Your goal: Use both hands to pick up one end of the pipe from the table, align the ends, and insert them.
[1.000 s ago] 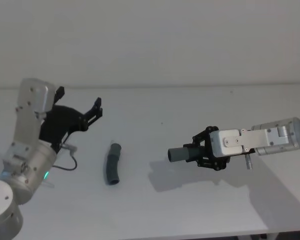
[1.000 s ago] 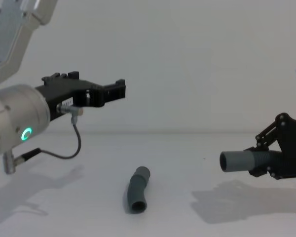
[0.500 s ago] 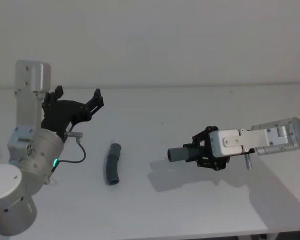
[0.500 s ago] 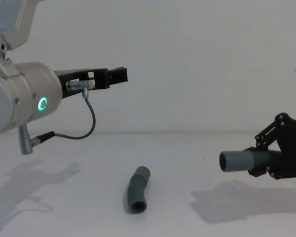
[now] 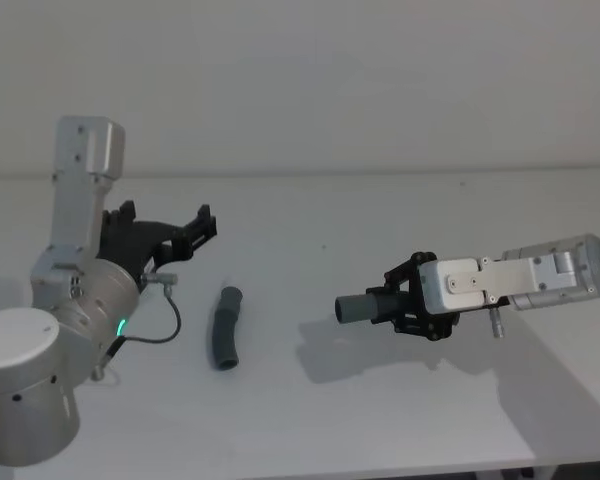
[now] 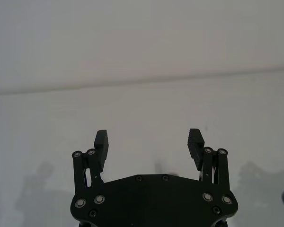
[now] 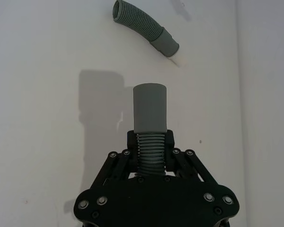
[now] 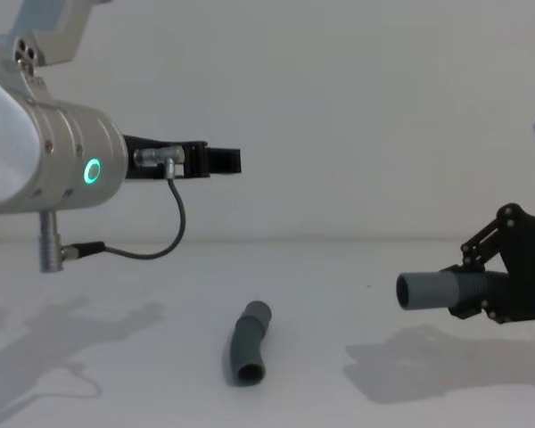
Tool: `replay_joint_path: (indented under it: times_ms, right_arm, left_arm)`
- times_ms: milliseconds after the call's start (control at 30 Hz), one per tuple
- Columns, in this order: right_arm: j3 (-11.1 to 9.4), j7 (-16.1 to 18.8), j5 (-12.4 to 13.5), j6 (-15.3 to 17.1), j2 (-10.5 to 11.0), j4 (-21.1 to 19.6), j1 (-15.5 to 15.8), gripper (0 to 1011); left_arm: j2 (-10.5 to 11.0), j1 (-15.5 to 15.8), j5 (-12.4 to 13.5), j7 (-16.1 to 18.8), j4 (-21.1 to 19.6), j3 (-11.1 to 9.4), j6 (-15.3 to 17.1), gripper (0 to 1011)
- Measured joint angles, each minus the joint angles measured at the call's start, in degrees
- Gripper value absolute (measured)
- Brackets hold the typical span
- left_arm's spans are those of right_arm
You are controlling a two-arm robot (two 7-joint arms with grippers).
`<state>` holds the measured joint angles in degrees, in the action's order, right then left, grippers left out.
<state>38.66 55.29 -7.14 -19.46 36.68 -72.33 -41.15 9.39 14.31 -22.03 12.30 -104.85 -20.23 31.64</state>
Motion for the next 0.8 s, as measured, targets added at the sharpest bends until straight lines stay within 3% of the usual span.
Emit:
replay_joint_path:
  times_ms: [233, 433, 800]
  right_arm:
    - [0.0, 0.01, 0.0, 0.0, 0.0, 0.0, 0.0, 272]
    - [0.0, 0.01, 0.02, 0.0, 0.0, -0.01, 0.0, 272]
    - [0.0, 0.01, 0.02, 0.0, 0.0, -0.01, 0.0, 272]
  left_arm:
    - [2.13, 0.65, -0.06, -0.8, -1.41, -0.94, 6.35, 1001]
    - [5.43, 2.0, 0.18, -3.21, -1.89, -2.36, 11.03, 1001]
    - [7.81, 4.68, 1.01, -6.71, 0.32, -4.62, 14.08, 1001]
